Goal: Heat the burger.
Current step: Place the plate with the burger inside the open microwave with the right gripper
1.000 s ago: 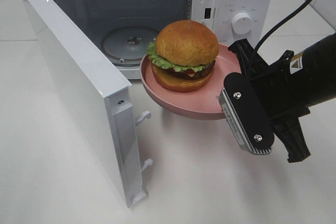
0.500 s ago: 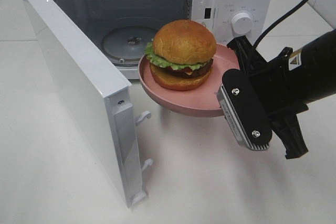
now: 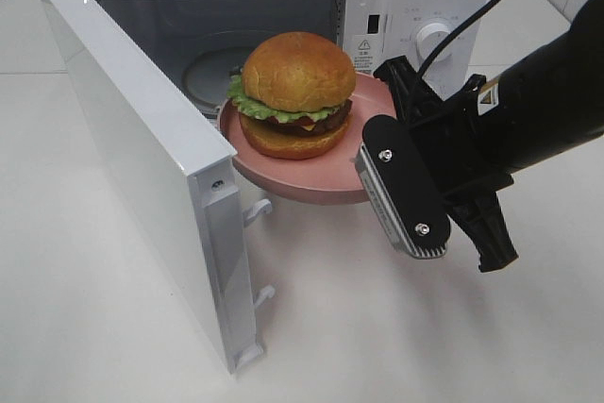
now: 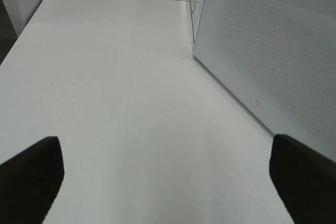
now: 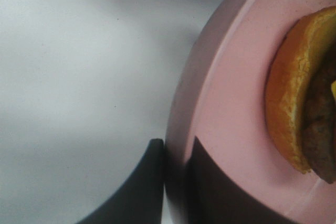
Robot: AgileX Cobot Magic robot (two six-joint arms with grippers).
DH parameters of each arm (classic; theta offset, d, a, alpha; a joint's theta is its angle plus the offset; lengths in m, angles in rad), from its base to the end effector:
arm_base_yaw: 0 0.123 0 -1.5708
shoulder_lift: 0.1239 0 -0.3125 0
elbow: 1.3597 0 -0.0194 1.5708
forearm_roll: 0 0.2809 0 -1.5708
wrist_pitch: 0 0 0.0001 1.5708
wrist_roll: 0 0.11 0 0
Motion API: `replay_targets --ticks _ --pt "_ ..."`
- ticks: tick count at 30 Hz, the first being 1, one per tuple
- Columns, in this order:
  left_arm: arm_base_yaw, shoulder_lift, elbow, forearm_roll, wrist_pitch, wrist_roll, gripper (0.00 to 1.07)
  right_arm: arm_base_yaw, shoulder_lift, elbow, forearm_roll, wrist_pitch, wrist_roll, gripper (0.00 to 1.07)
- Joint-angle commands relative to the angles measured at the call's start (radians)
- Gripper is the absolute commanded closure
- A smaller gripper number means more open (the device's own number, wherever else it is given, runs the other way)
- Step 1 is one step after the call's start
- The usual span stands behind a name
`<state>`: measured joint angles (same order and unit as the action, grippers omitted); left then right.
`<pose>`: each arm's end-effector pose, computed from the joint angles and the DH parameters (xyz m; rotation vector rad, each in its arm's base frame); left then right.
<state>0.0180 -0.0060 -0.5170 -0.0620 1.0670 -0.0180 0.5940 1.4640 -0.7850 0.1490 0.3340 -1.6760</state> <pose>0.0074 -0.0058 0.2882 -0.0325 2.0266 -0.0739 0.2585 0.1811 0.2072 -2.2162 1.2051 -0.3296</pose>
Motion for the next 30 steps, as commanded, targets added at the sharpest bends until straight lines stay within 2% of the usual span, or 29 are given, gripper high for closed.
replay_targets --ticks 1,13,30 --pt "-0.001 -0.016 0.000 -0.003 0.003 0.000 0.06 0.003 0.007 -0.032 0.003 -0.073 -0.006 1.01" --pt "-0.001 -0.016 0.000 -0.003 0.003 0.000 0.06 0.037 0.076 -0.096 0.002 -0.091 -0.006 1.01" --pt "-0.001 -0.016 0.000 -0.003 0.003 0.000 0.06 0.037 0.171 -0.187 0.003 -0.086 -0.006 0.99"
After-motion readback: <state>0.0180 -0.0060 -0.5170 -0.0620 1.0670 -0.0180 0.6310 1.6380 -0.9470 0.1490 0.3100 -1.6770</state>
